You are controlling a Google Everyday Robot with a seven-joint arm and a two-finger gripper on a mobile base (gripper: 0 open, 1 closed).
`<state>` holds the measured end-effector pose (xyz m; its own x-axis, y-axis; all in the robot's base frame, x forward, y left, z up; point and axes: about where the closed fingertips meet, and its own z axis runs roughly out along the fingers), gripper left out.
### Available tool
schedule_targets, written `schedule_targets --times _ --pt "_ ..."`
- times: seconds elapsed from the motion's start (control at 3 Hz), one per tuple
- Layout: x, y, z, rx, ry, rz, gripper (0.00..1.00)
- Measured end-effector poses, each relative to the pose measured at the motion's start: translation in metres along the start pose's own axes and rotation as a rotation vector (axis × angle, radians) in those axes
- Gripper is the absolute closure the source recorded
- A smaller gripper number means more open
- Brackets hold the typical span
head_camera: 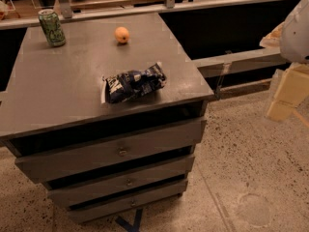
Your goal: Move blue chip bag near green can
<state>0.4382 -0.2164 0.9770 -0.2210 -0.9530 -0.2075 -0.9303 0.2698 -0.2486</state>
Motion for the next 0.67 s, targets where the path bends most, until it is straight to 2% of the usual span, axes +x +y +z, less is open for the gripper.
schedule_targets --times 0.33,0.67 --pt "0.0 0.0 0.0 0.0 0.0 0.0 0.0" --pt "-0.014 -0.003 0.004 0.002 -0.106 -0.007 0.0"
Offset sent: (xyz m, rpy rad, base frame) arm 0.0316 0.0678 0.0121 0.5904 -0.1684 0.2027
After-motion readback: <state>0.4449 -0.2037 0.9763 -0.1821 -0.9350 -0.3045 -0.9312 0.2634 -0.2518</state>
